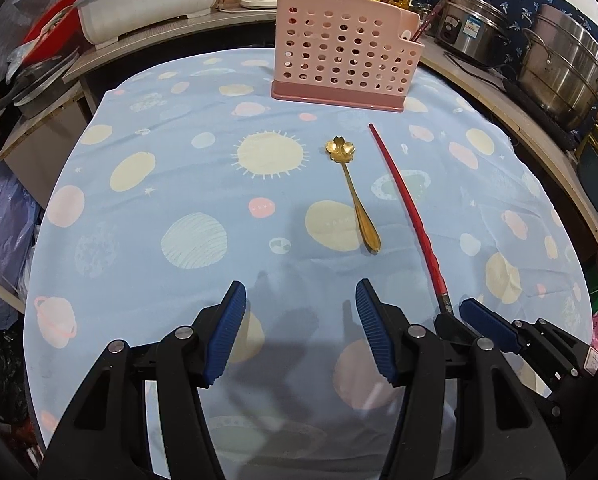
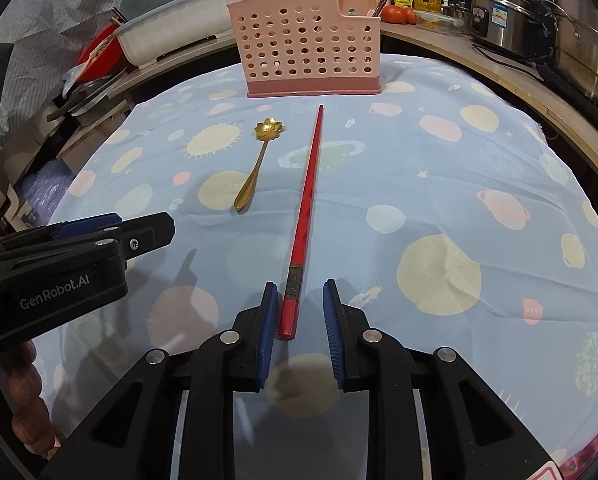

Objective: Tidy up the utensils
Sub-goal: 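Move both open tools down to the gold spoon and last red chopstick, then grasp the gold spoon with the left tool while the right tool grasps the red chopstick, then lift the spoon and chopstick and carry them over the pink holder with both tools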

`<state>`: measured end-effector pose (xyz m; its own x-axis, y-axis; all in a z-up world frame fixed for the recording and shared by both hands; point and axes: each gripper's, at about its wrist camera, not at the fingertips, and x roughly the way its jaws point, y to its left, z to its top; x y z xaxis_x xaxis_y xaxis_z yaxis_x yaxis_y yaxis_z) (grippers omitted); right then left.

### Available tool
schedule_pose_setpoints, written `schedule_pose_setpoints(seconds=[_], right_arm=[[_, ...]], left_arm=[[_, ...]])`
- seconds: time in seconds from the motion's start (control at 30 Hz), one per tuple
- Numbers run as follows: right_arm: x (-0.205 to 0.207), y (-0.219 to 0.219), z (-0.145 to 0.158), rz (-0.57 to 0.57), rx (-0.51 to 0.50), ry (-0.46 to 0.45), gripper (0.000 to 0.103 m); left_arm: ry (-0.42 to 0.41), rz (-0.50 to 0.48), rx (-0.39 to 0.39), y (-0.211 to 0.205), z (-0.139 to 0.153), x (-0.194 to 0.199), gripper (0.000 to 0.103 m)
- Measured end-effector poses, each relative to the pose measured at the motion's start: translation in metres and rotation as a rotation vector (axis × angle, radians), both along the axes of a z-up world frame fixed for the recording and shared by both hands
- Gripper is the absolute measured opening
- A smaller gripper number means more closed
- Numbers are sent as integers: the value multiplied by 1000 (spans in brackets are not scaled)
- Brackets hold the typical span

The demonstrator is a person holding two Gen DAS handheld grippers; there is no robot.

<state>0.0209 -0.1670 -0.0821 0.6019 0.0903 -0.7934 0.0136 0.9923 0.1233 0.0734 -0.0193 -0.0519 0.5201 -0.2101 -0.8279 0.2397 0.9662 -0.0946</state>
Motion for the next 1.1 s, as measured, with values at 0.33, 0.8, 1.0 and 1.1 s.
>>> schedule_pose_setpoints(seconds=[0.33,0.8,1.0,1.1], right_arm=[[2,-8,0,-16,3,-4,7],[6,-44,1,-104,73,1,7],[8,-45,0,-102,83,4,7],[9,-45,-1,-102,86,4,7]], left_arm=[[13,-11,0,-6,-4,2,54],[22,-57,-12,-43,-9,30,50],[48,-57,7,-52,-21,43,31],[44,-58,15,-51,-21,43,20]])
